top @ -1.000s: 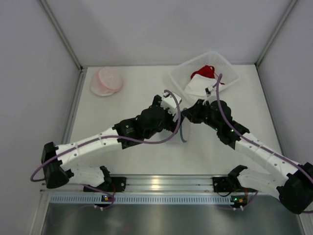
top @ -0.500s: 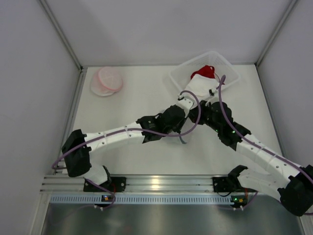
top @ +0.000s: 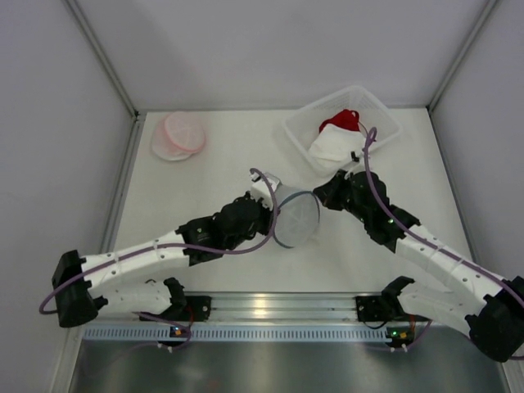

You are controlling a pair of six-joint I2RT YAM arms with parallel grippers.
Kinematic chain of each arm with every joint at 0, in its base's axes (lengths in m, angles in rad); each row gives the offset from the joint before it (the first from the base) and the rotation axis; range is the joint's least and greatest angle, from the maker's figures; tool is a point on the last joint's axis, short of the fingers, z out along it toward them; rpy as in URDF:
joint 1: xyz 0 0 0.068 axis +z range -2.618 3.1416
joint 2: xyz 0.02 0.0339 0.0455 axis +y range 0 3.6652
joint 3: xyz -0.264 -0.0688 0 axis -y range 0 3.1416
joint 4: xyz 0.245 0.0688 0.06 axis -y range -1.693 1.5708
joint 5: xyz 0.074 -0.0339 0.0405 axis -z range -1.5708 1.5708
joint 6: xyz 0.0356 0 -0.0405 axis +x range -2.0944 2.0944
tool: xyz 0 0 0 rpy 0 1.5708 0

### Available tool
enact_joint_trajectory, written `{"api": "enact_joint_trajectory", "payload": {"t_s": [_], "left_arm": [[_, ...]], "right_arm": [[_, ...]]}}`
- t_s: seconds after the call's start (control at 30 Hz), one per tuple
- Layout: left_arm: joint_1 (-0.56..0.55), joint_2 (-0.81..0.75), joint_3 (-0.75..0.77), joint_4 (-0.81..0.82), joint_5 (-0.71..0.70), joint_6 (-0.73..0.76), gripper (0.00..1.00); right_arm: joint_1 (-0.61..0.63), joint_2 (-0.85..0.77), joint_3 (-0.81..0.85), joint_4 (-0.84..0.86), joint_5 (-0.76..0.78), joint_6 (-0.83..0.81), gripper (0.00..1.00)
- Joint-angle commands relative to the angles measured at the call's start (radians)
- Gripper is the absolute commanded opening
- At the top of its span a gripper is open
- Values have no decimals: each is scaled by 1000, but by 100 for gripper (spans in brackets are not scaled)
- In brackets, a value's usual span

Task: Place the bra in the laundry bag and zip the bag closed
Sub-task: Zip the laundry bag at the center of the board.

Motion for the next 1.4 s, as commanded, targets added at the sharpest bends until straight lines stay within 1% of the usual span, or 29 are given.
{"api": "enact_joint_trajectory", "payload": {"t_s": [0.0,0.1,0.17,0.27,0.33,0.37,0.4,0.43,0.47,0.5,0.53,0.57,0.6,0.63,0.67,0.7,0.77,0.8,0.87,0.9,0.93,1.0,1.07,1.17,1.23,1.37], "left_arm": [[0,-128,-77,92,12,-6,0],[0,-157,-139,92,27,5,0],[0,-154,-151,89,49,5,0],[1,-145,-160,83,55,-12,0],[0,-137,-157,83,58,-18,3],[0,-126,-153,77,61,-17,7],[0,-120,-135,69,61,-14,25],[0,-114,-121,57,63,-4,35],[0,-100,-104,22,47,6,43],[0,-94,-69,9,31,14,53],[0,-73,-49,0,12,26,60],[0,-62,-26,-21,-9,45,64],[0,-48,29,-59,-50,55,68],[0,-36,57,-73,-60,69,79],[0,-13,83,-84,-66,100,81],[0,-2,134,-90,-65,115,87],[0,36,183,-93,-74,137,95],[0,51,236,-96,-75,152,96],[0,111,292,-110,-86,158,97],[0,133,350,-121,-100,157,97],[0,177,376,-145,-120,154,97],[0,214,427,-156,-134,160,97],[0,257,439,-156,-131,167,97],[0,305,449,-158,-85,172,97],[0,329,447,-159,-85,172,97],[0,338,447,-161,-62,158,96]], "right_arm": [[-13,13,18,44,66,-27,0],[-13,15,-6,82,53,-30,0],[-13,19,-15,93,52,-32,0],[-13,51,31,75,32,-72,0],[-13,68,55,69,3,-101,0],[-13,68,58,73,-5,-106,0],[-13,68,60,81,-19,-112,0],[-13,68,63,90,-26,-113,0],[-13,68,66,92,-31,-118,0],[-12,64,69,95,-36,-118,0],[-12,62,72,95,-37,-118,0],[-10,59,74,95,-39,-119,0],[-9,53,72,95,-34,-119,0],[-6,48,71,95,-28,-118,0],[-1,44,68,93,-20,-118,0],[3,38,66,87,-11,-119,0],[17,22,74,73,22,-118,0],[23,12,74,63,38,-121,0],[34,1,75,50,53,-120,0],[39,-5,72,52,64,-115,0],[43,-8,69,50,73,-110,0],[45,-4,71,44,78,-109,0],[45,1,84,12,81,-104,0],[46,-10,91,1,70,-89,0],[45,-24,83,3,76,-86,0],[46,-42,74,-13,110,-60,0]]}}
